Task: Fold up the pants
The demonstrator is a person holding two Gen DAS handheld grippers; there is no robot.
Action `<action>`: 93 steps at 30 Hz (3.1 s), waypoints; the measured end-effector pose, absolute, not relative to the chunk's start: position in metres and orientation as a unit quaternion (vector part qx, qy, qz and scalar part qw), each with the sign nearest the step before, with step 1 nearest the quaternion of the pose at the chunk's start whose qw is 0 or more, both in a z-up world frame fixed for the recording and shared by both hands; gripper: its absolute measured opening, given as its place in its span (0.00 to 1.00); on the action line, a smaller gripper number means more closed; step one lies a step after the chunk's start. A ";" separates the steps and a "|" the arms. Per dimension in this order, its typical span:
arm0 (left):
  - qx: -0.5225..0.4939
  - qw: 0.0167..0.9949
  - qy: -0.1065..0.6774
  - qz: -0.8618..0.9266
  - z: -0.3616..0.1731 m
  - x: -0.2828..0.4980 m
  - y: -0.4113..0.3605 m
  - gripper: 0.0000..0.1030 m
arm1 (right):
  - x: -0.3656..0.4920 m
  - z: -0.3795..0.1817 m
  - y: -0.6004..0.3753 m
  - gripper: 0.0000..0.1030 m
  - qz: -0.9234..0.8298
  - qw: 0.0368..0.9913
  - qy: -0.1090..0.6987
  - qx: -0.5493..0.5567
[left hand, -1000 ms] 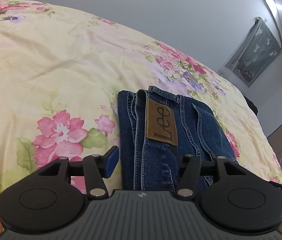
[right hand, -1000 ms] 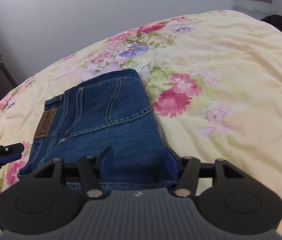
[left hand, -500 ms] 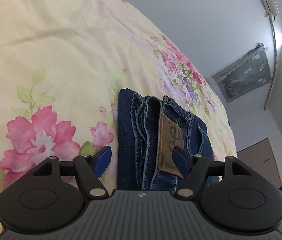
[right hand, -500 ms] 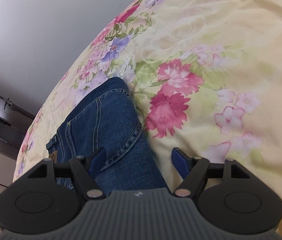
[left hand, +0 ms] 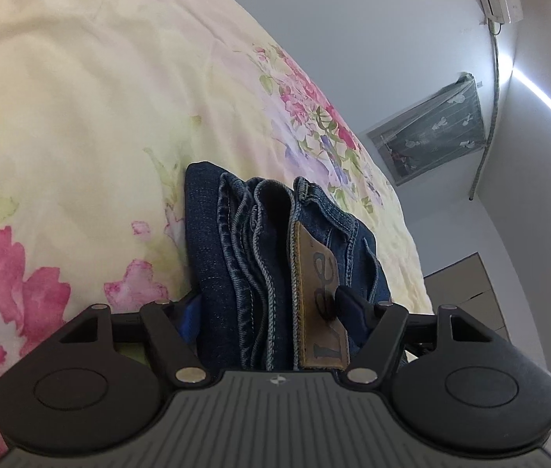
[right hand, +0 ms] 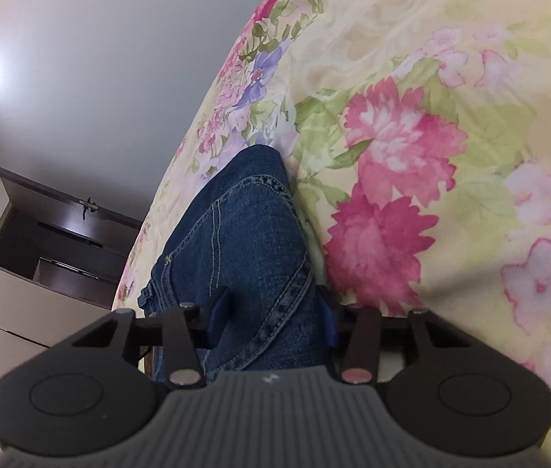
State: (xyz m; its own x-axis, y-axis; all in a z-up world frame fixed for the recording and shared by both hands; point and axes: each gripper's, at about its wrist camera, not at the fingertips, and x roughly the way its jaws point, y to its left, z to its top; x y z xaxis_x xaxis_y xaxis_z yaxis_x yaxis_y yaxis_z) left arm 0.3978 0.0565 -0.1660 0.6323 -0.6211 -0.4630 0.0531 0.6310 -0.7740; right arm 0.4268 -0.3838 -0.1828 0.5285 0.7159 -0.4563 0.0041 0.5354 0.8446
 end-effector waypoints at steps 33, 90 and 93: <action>-0.334 0.859 0.365 -0.132 -0.056 0.283 0.221 0.33 | 0.345 -0.021 -0.158 0.18 0.327 0.798 0.443 0.243; -0.058 0.910 0.409 -0.046 -0.029 0.210 0.293 0.45 | 0.267 -0.061 0.015 0.33 0.294 0.883 0.364 0.043; -0.042 0.919 0.390 -0.042 -0.029 0.199 0.278 0.44 | 0.246 -0.054 0.021 0.28 0.300 0.888 0.348 0.021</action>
